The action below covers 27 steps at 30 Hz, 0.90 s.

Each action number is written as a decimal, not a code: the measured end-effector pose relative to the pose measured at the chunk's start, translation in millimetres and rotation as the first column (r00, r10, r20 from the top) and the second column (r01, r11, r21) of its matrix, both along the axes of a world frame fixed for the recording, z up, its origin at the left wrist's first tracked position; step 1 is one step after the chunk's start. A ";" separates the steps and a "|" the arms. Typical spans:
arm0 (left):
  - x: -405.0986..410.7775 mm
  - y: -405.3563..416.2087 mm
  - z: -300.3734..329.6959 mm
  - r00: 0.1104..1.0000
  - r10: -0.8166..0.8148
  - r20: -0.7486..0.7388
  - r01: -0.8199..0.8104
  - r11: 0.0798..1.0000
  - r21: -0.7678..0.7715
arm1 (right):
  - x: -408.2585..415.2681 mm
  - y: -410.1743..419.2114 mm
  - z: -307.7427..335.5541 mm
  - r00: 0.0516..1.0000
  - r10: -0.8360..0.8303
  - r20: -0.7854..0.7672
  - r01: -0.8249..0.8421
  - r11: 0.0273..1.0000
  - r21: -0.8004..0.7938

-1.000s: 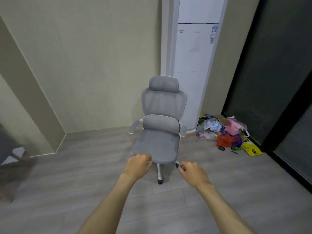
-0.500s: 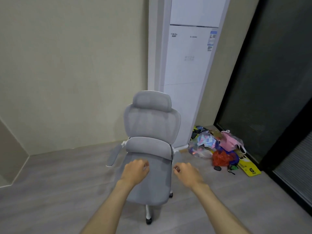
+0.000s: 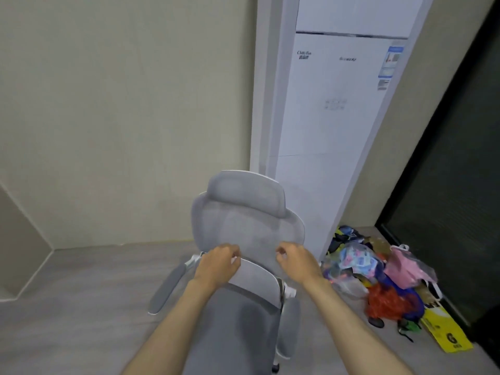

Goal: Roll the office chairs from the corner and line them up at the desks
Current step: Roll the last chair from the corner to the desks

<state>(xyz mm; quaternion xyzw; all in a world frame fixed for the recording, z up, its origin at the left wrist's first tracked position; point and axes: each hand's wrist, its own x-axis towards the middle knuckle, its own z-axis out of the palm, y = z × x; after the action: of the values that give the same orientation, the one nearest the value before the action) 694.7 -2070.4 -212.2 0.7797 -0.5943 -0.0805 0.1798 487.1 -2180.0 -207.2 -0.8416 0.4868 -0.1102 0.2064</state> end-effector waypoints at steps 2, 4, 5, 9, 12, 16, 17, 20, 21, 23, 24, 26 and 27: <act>9.7 -37.8 0.5 0.999 0.047 -0.026 -0.047 0.999 0.010 | 10.1 -49.4 4.9 0.998 0.049 0.040 -0.049 0.999 -0.004; 18.7 -73.5 3.8 0.995 0.090 -0.050 -0.088 0.995 0.039 | 21.5 -97.0 12.1 0.995 0.074 0.066 -0.074 0.997 -0.003; 23.4 -91.1 5.3 0.993 0.105 -0.056 -0.102 0.994 0.049 | 28.6 -120.2 16.3 0.993 0.081 0.082 -0.080 0.997 -0.015; 43.7 -149.9 7.4 0.985 0.164 -0.060 -0.163 0.986 0.023 | 72.5 -195.7 28.0 0.968 0.160 0.194 -0.143 0.985 -0.098; 59.4 -176.1 3.8 0.972 0.225 -0.072 -0.225 0.974 0.010 | 109.8 -228.9 29.0 0.931 0.148 0.334 -0.151 0.988 -0.015; 75.2 -180.1 -4.9 0.958 0.263 -0.111 -0.263 0.965 0.021 | 127.1 -258.5 20.7 0.942 0.121 0.313 -0.166 0.979 0.121; 77.6 -176.7 -6.4 0.955 0.272 -0.118 -0.272 0.962 0.019 | 126.9 -260.2 17.0 0.931 0.131 0.342 -0.183 0.975 0.125; 78.9 -164.9 -5.7 0.941 0.316 -0.123 -0.320 0.947 -0.017 | 126.5 -255.0 9.0 0.908 0.174 0.382 -0.231 0.967 0.109; 77.8 -160.7 -4.0 0.937 0.326 -0.124 -0.333 0.942 -0.043 | 126.9 -251.6 8.0 0.903 0.186 0.388 -0.248 0.962 0.115; 77.3 -150.2 1.9 0.933 0.340 -0.122 -0.352 0.931 -0.095 | 127.7 -240.5 9.2 0.893 0.218 0.394 -0.285 0.951 0.120; 78.1 -145.1 5.2 0.929 0.348 -0.128 -0.362 0.925 -0.116 | 127.5 -233.4 10.3 0.889 0.236 0.393 -0.304 0.945 0.120; 78.8 -134.9 10.6 0.921 0.360 -0.152 -0.381 0.914 -0.143 | 126.1 -216.5 11.0 0.877 0.270 0.398 -0.345 0.930 0.130; 78.1 -129.0 13.1 0.920 0.362 -0.150 -0.383 0.913 -0.144 | 125.2 -205.8 11.6 0.871 0.289 0.398 -0.367 0.921 0.134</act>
<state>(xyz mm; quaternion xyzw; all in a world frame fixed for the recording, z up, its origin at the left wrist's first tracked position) 772.8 -2199.4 -199.1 0.8543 -0.4274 -0.0402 0.2932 612.4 -2385.8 -195.5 -0.8502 0.2972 -0.1792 0.3959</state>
